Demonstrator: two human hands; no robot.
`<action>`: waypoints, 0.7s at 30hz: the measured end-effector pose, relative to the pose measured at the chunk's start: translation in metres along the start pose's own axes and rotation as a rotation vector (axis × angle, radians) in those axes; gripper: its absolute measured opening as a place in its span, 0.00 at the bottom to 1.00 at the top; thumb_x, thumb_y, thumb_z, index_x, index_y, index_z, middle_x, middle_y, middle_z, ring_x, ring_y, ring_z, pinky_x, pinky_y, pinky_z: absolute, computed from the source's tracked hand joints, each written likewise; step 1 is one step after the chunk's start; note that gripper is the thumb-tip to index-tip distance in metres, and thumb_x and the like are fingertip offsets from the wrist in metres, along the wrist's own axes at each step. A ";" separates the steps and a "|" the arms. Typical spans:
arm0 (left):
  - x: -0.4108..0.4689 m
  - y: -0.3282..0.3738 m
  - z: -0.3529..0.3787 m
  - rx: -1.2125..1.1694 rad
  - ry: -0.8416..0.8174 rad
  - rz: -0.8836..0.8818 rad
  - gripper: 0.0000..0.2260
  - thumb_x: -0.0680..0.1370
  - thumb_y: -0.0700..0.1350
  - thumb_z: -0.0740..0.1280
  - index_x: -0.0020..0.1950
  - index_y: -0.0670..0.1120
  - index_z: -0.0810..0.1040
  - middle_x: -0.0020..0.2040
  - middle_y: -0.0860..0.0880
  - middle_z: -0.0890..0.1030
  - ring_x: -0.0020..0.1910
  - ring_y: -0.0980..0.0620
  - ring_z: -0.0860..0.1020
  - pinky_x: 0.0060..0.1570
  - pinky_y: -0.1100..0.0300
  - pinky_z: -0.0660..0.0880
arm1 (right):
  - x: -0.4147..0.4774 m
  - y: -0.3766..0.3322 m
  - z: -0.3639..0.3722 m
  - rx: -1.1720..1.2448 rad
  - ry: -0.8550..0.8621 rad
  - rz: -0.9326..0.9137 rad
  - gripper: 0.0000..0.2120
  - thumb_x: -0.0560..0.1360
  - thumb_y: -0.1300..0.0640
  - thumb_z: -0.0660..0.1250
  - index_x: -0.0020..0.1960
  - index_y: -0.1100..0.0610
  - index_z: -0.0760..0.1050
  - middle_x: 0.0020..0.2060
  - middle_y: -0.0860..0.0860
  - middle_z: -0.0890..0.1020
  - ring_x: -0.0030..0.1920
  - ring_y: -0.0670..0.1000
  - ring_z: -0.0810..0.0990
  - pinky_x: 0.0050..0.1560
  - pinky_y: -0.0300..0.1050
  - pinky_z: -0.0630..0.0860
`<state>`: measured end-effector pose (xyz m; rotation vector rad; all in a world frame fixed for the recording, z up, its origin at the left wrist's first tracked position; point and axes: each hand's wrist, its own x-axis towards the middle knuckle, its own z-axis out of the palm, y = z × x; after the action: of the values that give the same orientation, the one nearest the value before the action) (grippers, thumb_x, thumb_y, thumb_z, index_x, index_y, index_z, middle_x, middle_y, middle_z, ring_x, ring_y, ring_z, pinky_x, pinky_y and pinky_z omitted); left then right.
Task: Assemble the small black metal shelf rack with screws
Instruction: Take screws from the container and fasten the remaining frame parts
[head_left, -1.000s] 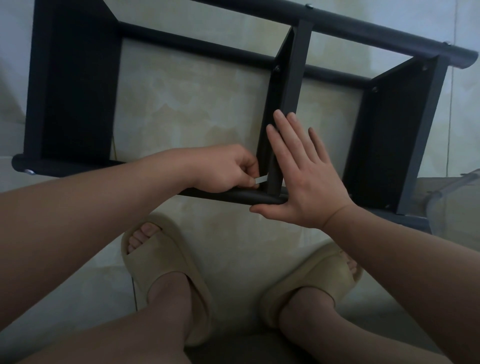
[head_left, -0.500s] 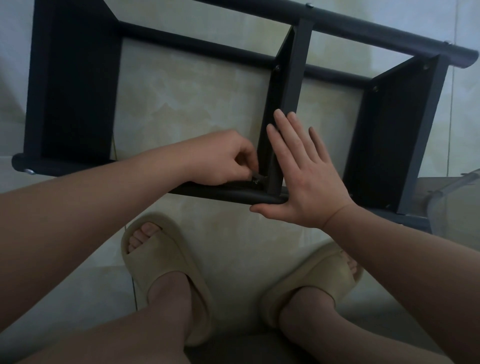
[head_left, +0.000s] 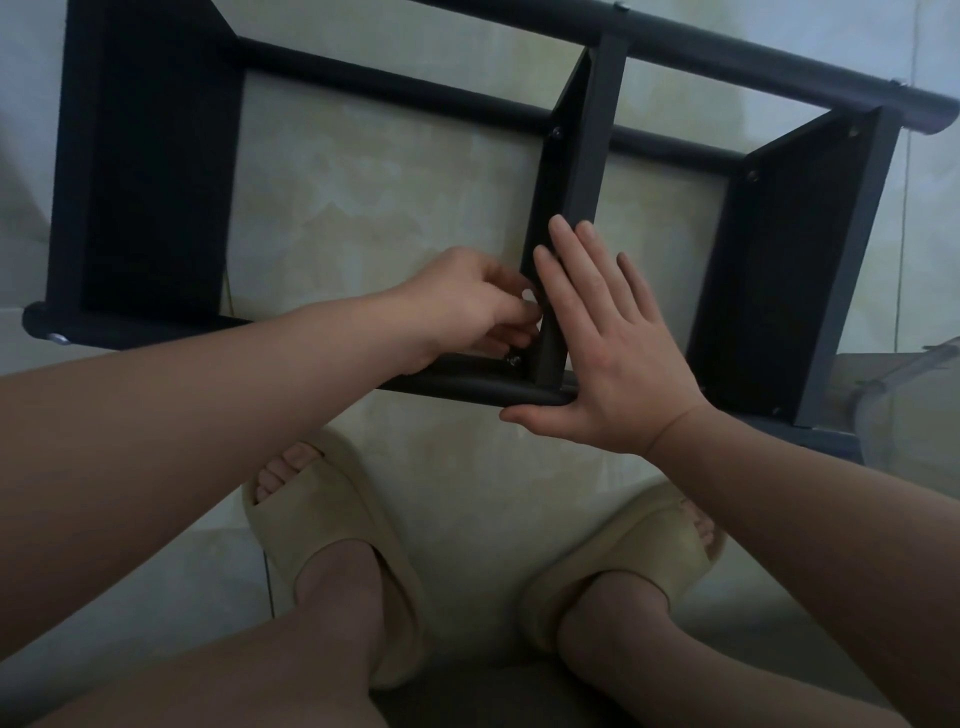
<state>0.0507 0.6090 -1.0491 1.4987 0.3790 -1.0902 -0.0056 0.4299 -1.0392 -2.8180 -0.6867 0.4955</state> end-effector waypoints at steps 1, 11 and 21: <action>0.001 0.000 0.001 0.004 0.028 0.024 0.04 0.78 0.38 0.70 0.48 0.46 0.78 0.39 0.47 0.84 0.40 0.53 0.84 0.46 0.59 0.82 | 0.000 0.000 0.000 0.000 -0.001 0.000 0.56 0.71 0.24 0.60 0.82 0.62 0.50 0.82 0.57 0.47 0.82 0.57 0.42 0.79 0.64 0.51; -0.001 0.001 -0.002 -0.004 0.044 0.085 0.05 0.78 0.39 0.72 0.51 0.46 0.78 0.40 0.45 0.84 0.40 0.51 0.85 0.45 0.59 0.82 | 0.000 0.001 0.001 0.015 0.024 -0.006 0.56 0.71 0.24 0.61 0.82 0.63 0.51 0.82 0.58 0.48 0.82 0.58 0.43 0.78 0.65 0.52; -0.001 0.000 -0.004 -0.006 -0.012 0.006 0.04 0.78 0.38 0.71 0.49 0.45 0.77 0.38 0.46 0.85 0.38 0.52 0.84 0.45 0.59 0.83 | 0.000 0.001 0.003 0.023 0.027 -0.008 0.56 0.71 0.24 0.61 0.82 0.62 0.51 0.82 0.58 0.48 0.82 0.57 0.42 0.78 0.65 0.52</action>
<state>0.0517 0.6127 -1.0493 1.4870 0.3688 -1.0916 -0.0058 0.4293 -1.0424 -2.7943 -0.6821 0.4608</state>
